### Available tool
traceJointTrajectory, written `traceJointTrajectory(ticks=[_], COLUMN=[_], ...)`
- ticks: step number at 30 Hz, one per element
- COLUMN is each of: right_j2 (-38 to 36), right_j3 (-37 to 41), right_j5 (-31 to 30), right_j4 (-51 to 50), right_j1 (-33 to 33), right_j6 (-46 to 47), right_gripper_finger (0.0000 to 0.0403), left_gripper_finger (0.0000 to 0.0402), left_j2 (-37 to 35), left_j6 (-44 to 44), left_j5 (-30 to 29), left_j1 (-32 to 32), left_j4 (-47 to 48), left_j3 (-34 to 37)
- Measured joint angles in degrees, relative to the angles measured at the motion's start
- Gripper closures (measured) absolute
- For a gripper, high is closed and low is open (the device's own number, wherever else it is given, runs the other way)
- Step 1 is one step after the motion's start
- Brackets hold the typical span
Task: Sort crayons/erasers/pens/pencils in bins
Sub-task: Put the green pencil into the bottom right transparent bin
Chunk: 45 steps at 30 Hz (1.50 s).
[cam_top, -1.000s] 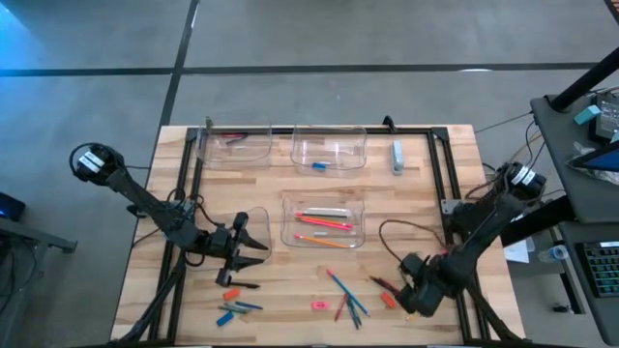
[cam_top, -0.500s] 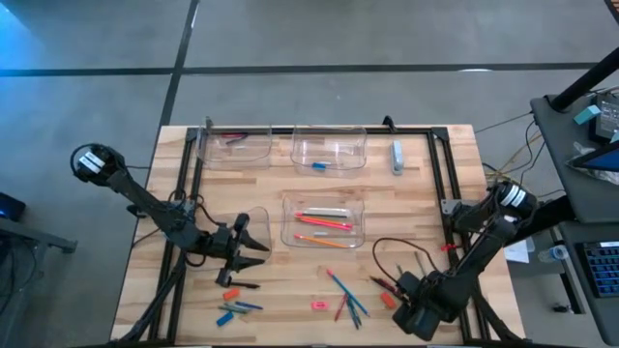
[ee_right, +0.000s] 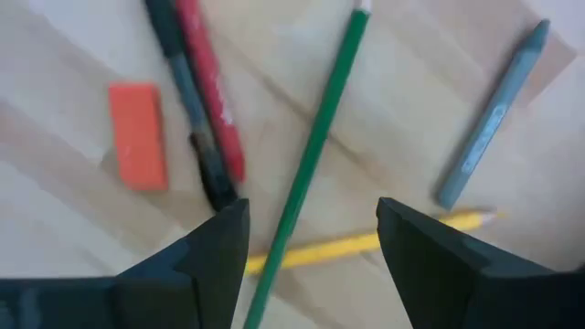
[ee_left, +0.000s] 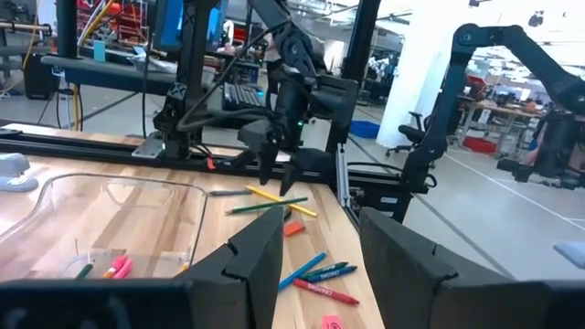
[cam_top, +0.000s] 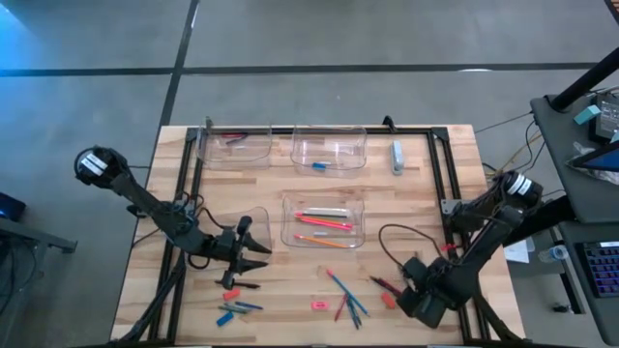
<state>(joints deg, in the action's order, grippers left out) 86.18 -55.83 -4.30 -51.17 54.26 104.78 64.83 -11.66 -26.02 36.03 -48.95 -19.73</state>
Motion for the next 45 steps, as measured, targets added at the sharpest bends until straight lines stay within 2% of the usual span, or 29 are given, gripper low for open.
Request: traceJointTrajectory(ticks=[7, 15, 21, 30, 36, 39, 41, 45], right_j2=[0.6, 1.5, 1.7, 0.8, 0.6, 0.4, 0.2, 0.2], right_j3=[4.4, 7.6, 8.3, 8.0, 3.3, -0.6, -4.0, -10.8], right_j5=[-0.2, -0.2, -0.5, -0.2, -1.8, -5.6, -10.2, -25.9], right_j4=[7.1, 8.5, 9.4, 8.8, 1.4, -2.3, -5.3, -10.9], right_j1=[0.0, 0.0, 0.0, 0.0, 0.0, -0.3, -0.9, -2.7], right_j6=[0.2, 3.5, 3.4, 3.2, 2.8, 1.4, -0.5, -12.2], right_gripper_finger=[0.0185, 0.0222, 0.0271, 0.0378, 0.0385, 0.0386, 0.0387, 0.0388], left_gripper_finger=[0.0270, 0.0270, 0.0270, 0.0270, 0.0270, 0.0270, 0.0270, 0.0270], left_j2=[0.0, -0.1, -0.1, -0.1, -0.1, -0.1, -0.1, -0.1], left_j6=[0.0, 0.0, 0.0, 0.0, 0.0, 0.0, 0.1, 0.2], left_j5=[0.0, 0.0, 0.0, 0.0, 0.0, 0.0, 0.0, 0.0], left_j1=[0.0, 0.0, 0.0, 0.0, 0.0, 0.0, 0.0, 0.0], left_j4=[0.0, 0.0, 0.1, 0.1, 0.1, 0.2, 0.2, 0.2], left_j3=[0.0, 0.0, 0.0, 0.0, 0.0, 0.0, 0.0, 0.0])
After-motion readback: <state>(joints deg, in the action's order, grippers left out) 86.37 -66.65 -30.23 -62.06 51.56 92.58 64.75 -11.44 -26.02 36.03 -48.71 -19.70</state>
